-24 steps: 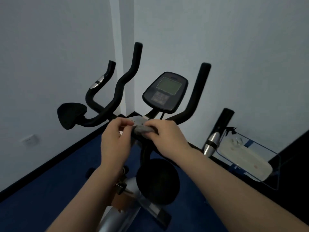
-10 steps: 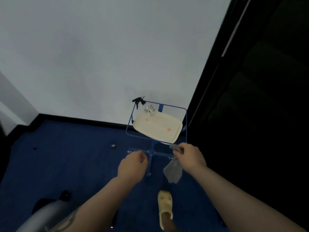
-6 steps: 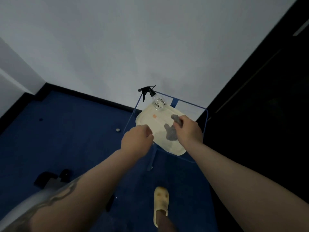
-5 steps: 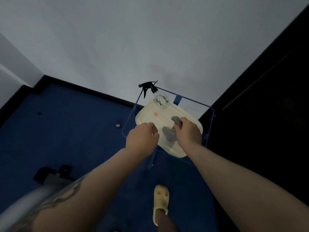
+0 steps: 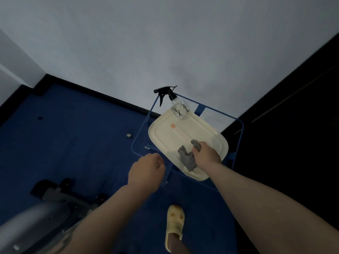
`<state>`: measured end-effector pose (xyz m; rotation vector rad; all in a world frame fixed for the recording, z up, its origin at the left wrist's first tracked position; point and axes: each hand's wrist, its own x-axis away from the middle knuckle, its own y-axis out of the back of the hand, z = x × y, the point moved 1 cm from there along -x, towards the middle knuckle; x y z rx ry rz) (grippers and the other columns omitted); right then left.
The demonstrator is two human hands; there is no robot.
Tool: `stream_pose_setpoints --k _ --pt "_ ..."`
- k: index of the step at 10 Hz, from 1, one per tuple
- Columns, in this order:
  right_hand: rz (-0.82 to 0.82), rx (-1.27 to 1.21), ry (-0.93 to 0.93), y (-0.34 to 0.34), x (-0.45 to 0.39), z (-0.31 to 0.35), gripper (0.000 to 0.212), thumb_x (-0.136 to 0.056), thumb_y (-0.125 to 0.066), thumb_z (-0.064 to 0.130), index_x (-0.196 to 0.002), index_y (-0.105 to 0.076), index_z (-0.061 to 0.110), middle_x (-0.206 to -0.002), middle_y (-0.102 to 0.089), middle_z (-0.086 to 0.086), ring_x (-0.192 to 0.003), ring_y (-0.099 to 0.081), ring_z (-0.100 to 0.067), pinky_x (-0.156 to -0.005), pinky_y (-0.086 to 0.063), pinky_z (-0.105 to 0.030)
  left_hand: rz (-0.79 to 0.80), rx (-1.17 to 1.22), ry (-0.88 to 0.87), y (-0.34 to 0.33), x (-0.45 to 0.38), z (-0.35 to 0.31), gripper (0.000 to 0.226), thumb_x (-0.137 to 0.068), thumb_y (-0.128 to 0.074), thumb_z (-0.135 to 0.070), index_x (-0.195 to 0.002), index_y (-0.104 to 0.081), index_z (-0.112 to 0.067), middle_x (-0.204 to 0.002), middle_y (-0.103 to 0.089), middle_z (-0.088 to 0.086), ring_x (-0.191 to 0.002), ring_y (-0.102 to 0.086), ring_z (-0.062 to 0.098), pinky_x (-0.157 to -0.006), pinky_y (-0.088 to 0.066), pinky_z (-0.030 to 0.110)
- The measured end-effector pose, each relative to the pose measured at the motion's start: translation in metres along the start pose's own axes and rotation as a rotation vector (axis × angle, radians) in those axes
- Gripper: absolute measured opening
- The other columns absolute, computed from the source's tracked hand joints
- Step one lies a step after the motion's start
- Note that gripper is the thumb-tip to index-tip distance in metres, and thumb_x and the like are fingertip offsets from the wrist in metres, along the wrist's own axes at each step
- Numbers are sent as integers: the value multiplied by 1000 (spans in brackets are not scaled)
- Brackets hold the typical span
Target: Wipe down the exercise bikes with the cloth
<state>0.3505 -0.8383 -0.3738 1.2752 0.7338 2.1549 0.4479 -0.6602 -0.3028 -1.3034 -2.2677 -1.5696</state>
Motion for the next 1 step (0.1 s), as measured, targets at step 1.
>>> stream_pose_setpoints --k 1 --pt "-49 -10 26 9 39 0 32 -99 -39 39 -126 -50 26 -112 -63 -4 -89 -58 -22 -70 -46 -31 -39 -3 -28 12 21 -3 24 -93 -40 -26 -98 -63 -22 -100 -63 -7 -90 -59 16 -82 -51 37"
